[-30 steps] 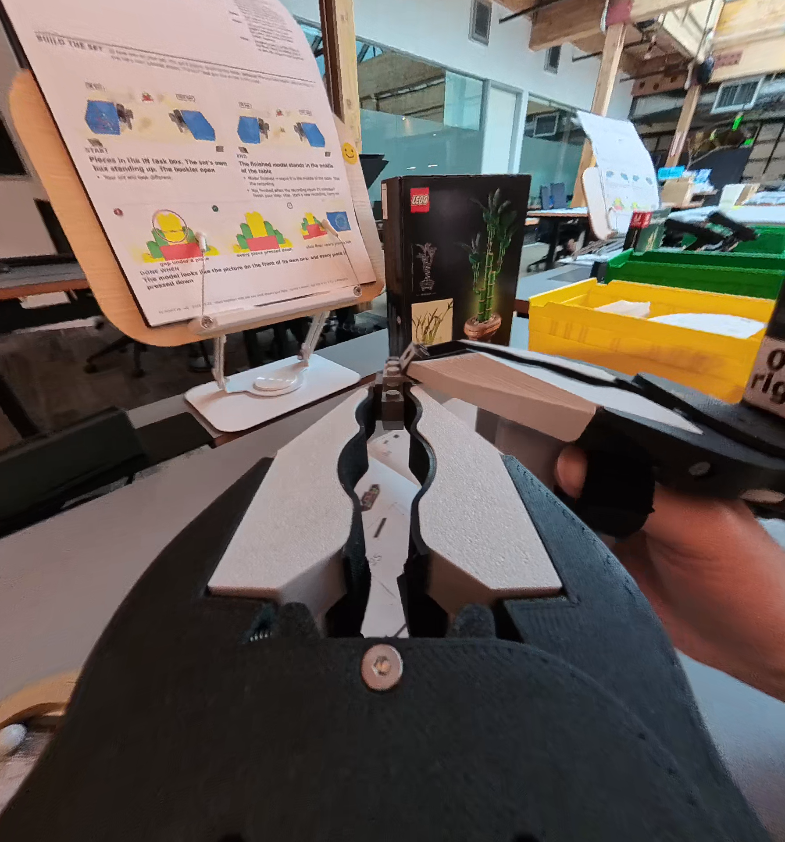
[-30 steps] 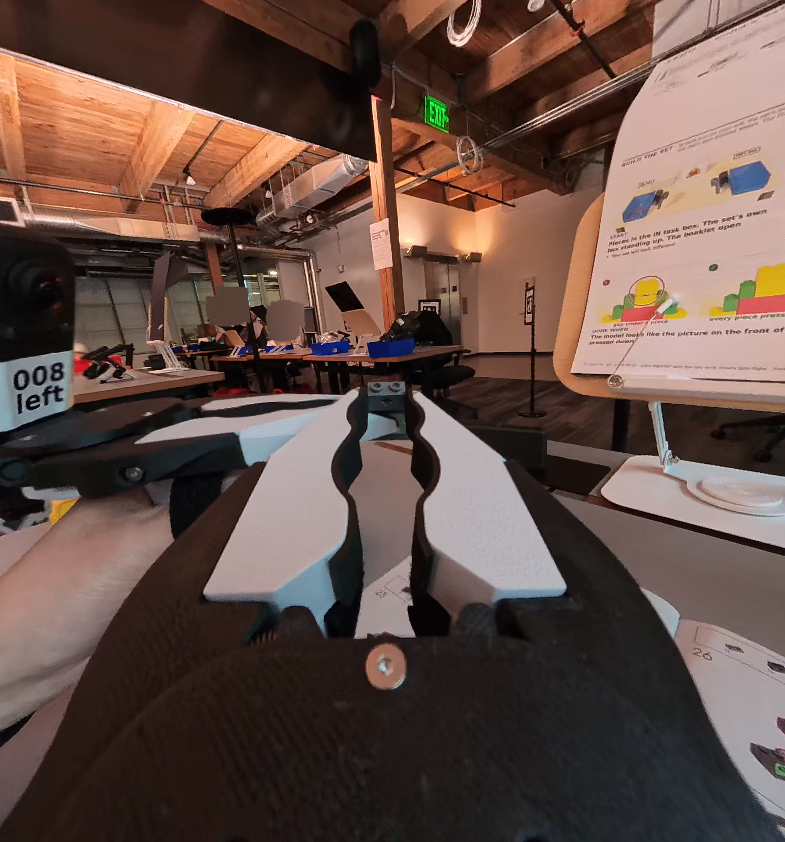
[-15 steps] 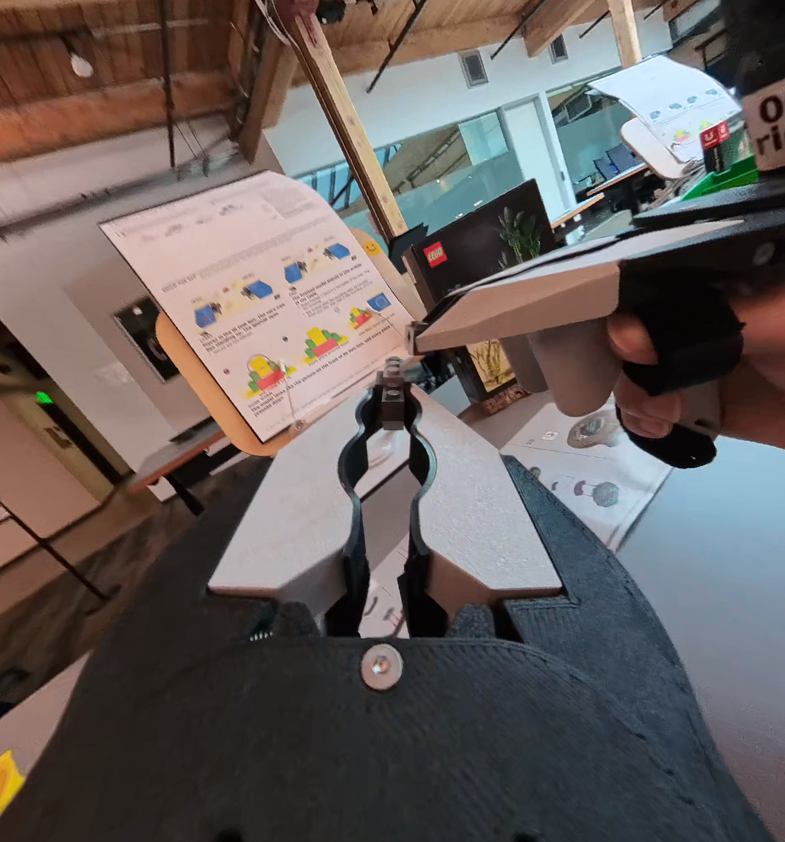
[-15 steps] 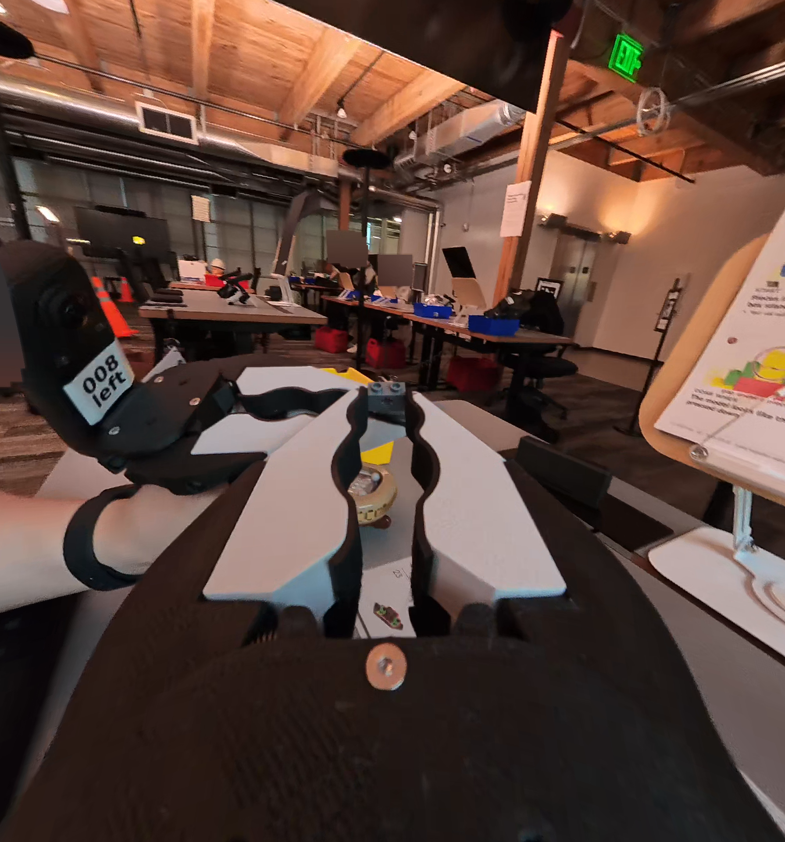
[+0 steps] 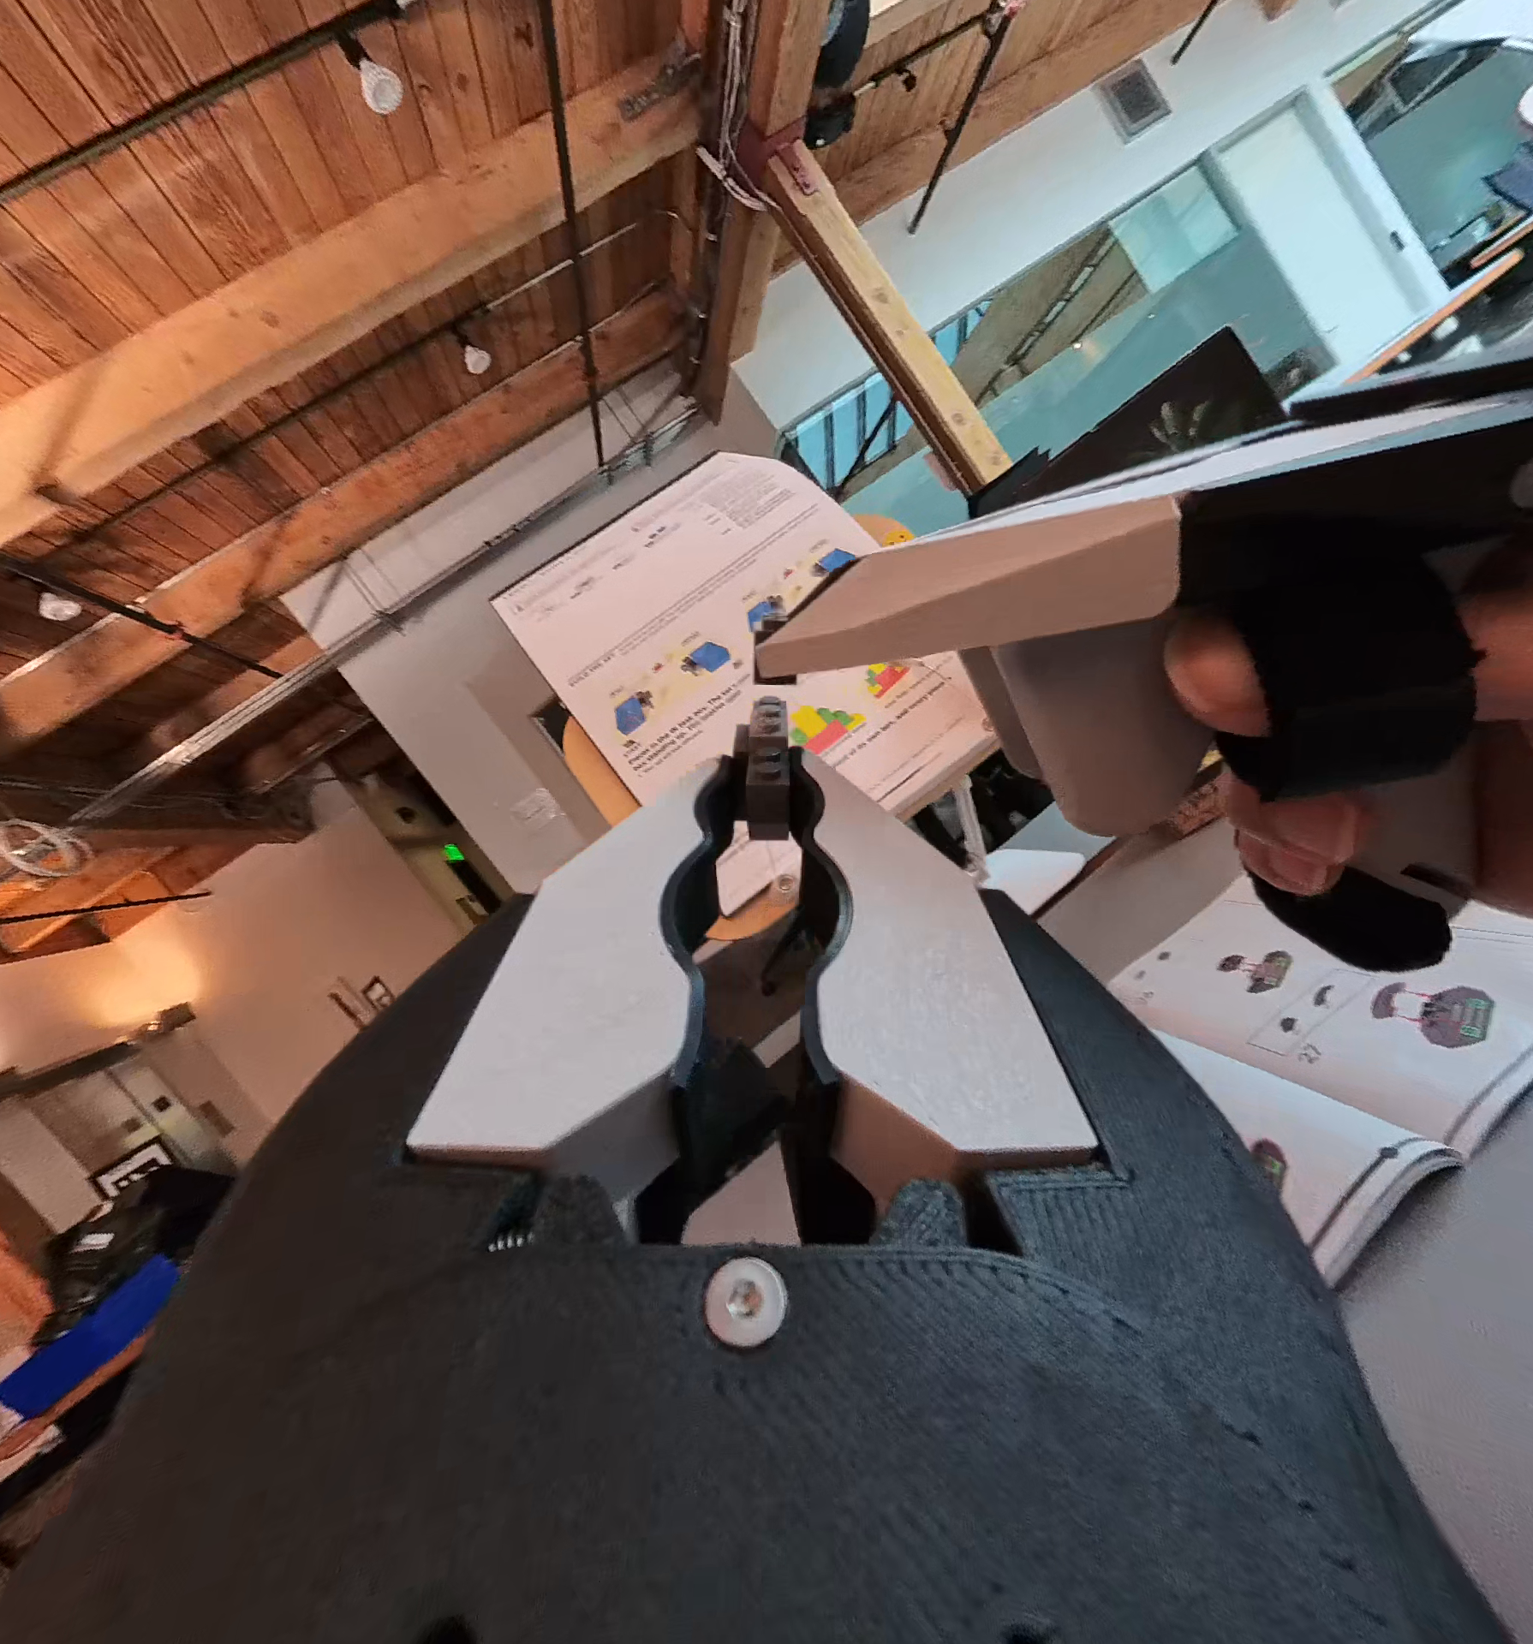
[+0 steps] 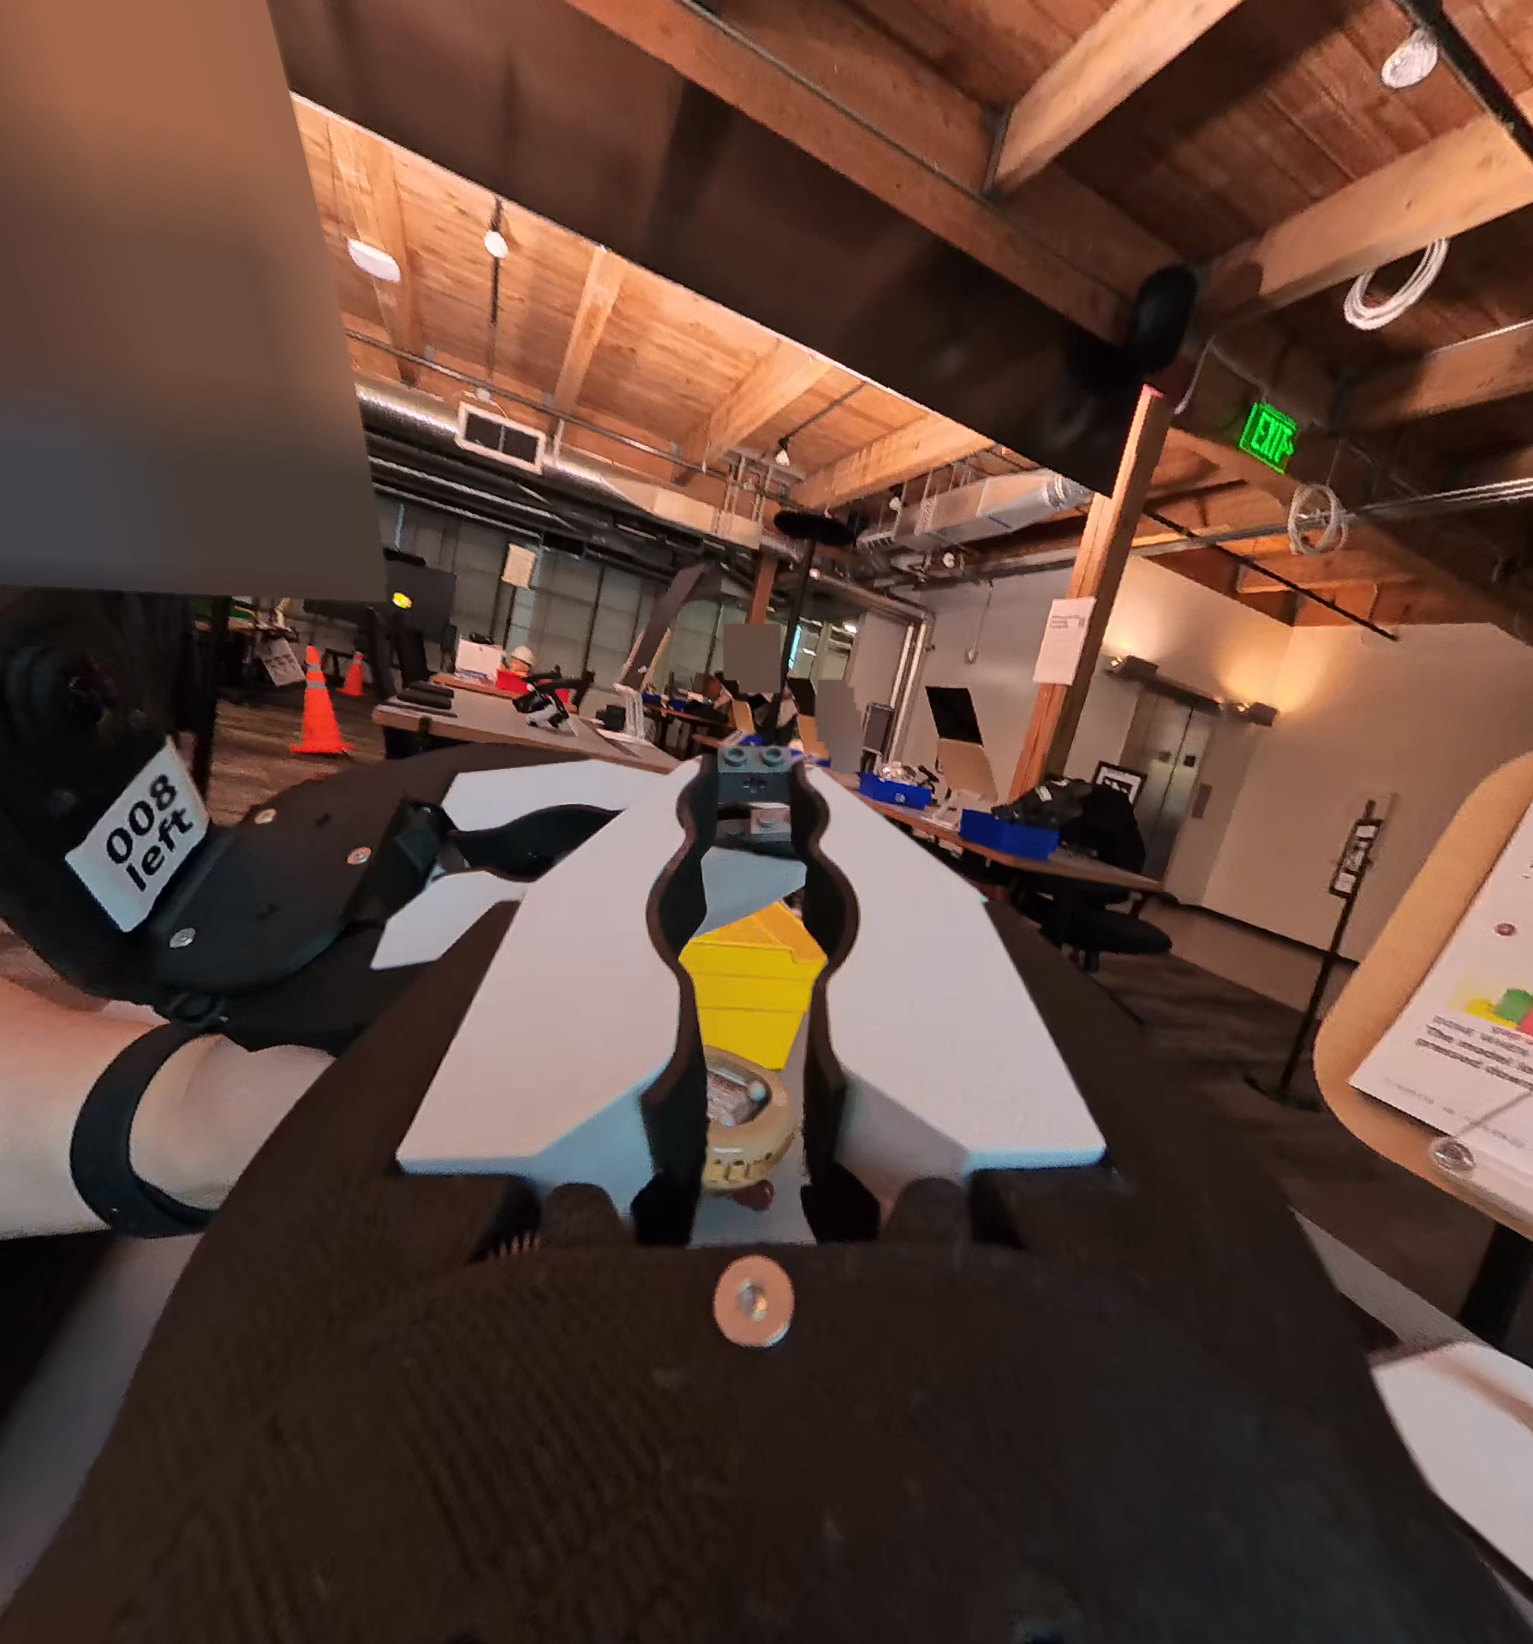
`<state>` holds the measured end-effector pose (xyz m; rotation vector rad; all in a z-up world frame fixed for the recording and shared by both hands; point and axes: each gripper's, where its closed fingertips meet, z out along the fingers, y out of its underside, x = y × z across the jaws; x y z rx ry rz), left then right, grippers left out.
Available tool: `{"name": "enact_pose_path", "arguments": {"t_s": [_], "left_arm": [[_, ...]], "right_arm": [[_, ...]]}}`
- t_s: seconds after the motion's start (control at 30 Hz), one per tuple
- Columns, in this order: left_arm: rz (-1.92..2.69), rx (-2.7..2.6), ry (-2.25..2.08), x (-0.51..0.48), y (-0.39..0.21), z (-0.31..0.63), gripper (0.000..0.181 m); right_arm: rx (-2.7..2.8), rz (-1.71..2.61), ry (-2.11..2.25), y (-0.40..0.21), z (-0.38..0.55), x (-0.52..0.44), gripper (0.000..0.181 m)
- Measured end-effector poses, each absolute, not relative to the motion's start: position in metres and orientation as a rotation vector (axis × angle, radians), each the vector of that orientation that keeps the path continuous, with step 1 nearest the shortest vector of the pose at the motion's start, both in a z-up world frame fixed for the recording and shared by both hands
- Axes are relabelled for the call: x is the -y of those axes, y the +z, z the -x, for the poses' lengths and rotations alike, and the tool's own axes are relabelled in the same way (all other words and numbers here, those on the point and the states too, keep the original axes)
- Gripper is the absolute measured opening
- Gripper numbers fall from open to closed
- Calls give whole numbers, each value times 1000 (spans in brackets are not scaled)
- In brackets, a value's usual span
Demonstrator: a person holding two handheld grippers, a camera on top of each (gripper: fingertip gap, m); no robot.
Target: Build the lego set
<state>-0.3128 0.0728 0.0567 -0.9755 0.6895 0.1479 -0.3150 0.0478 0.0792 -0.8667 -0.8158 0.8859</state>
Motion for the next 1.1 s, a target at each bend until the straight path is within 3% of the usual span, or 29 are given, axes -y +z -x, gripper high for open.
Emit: {"name": "enact_pose_path", "arguments": {"t_s": [1.1], "left_arm": [[878, -680, 288, -59, 73, 314, 9]], "right_arm": [[790, 740, 860, 85, 318, -41, 14]]}}
